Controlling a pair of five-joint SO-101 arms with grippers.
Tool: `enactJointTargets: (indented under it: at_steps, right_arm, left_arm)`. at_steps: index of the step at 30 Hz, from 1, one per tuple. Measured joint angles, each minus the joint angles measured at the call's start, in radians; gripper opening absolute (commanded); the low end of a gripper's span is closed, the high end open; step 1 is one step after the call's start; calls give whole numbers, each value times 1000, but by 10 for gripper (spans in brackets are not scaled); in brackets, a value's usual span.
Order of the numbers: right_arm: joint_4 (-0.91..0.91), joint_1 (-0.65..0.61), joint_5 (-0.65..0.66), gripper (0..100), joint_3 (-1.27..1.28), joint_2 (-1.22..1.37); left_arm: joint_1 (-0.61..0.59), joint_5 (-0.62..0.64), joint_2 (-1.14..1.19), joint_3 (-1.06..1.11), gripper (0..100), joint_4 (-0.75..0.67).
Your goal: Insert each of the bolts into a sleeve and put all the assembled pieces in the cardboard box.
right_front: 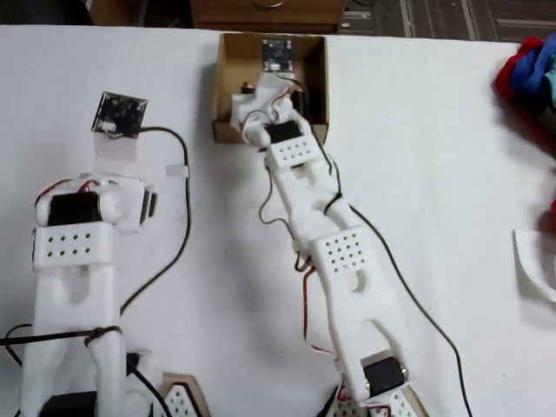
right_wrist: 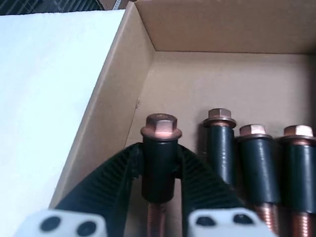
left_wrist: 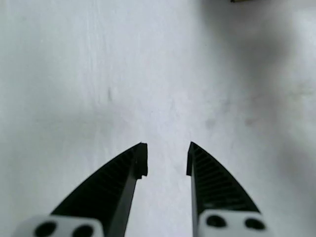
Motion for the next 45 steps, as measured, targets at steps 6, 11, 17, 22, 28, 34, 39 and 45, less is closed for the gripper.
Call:
enactJointTargets:
  at_steps: [6, 11, 17, 22, 28, 34, 39, 45]
  right_arm:
    - [17, -5, 0, 91, -11, 0]
    - [37, -8, 72, 91, -44, 3]
    - [190, -2, 160, 67, -175, 8]
    - [414, 74, 176, 26, -394, 8]
    - [681, 175, 227, 22, -502, -46]
    - [1054, 210, 227, 22, -509, -273]
    - [1103, 275, 229, 22, -454, -451]
    - [1106, 345, 229, 22, -137, -707]
  left_arm:
    - [0, 0, 0, 0, 154, 0]
    - [0, 0, 0, 0, 154, 0]
    - [0, 0, 0, 0, 154, 0]
    - [0, -2, 0, 0, 154, -25]
    - [14, -2, 0, -8, 154, -52]
    - [66, 6, -32, -180, 154, 86]
    - [92, 126, -178, -227, 154, 221]
    - [92, 152, -313, -61, 155, 222]
